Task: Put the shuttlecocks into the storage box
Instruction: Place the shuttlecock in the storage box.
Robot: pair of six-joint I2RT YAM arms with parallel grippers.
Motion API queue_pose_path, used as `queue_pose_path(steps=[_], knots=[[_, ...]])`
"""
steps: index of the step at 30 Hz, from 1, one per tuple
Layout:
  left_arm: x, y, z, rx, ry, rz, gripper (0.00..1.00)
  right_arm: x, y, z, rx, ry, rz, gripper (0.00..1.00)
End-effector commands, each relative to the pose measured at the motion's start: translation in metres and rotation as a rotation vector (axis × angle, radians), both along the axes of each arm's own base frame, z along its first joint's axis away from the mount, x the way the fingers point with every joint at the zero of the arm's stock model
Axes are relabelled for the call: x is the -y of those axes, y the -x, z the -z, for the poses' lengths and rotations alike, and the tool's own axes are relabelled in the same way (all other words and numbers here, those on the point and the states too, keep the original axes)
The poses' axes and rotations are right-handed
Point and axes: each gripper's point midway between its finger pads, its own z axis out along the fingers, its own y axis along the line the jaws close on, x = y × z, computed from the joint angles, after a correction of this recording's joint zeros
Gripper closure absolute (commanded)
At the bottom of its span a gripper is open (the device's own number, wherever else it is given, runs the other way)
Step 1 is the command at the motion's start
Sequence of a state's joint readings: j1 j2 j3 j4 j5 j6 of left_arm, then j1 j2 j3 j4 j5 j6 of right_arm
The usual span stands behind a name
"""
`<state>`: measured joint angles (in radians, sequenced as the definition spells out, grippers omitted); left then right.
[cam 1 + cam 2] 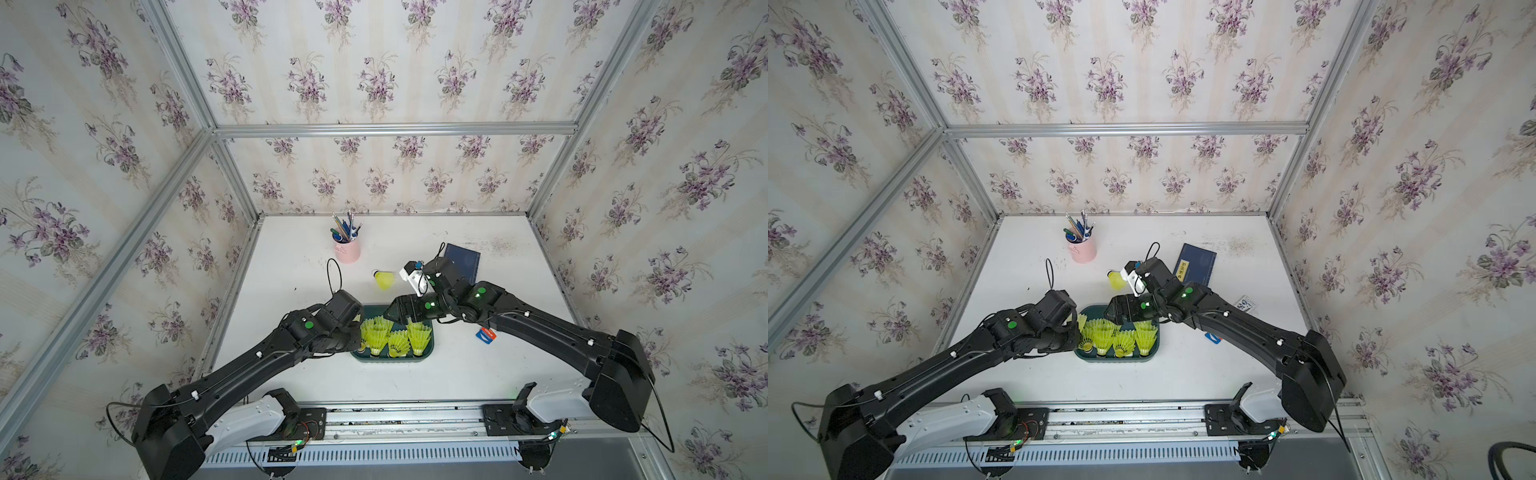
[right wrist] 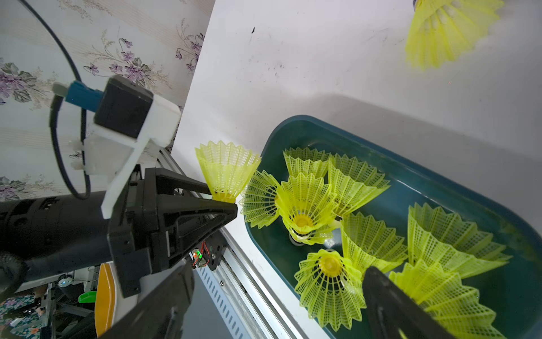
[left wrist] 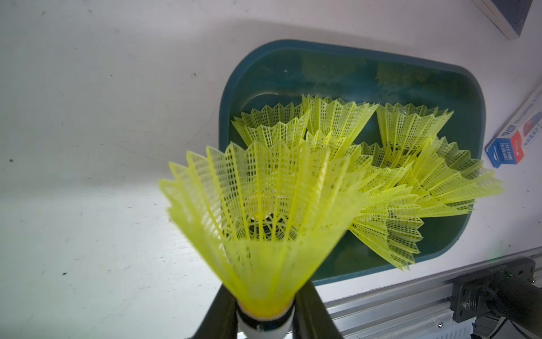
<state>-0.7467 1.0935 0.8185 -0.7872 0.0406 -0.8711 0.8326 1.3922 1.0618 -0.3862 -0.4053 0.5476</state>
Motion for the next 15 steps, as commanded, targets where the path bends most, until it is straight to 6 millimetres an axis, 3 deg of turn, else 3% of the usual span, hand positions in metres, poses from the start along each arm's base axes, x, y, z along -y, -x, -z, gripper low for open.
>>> queue_pose_path(steps=[1, 15], knots=[[0.000, -0.006, 0.000, 0.013, -0.009, -0.035, 0.76, -0.001, 0.003, 0.000, -0.007, -0.008, -0.005, 0.07], [0.008, -0.010, 0.002, 0.010, -0.011, -0.033, 0.76, -0.009, 0.027, 0.006, -0.029, -0.003, -0.094, 0.08]])
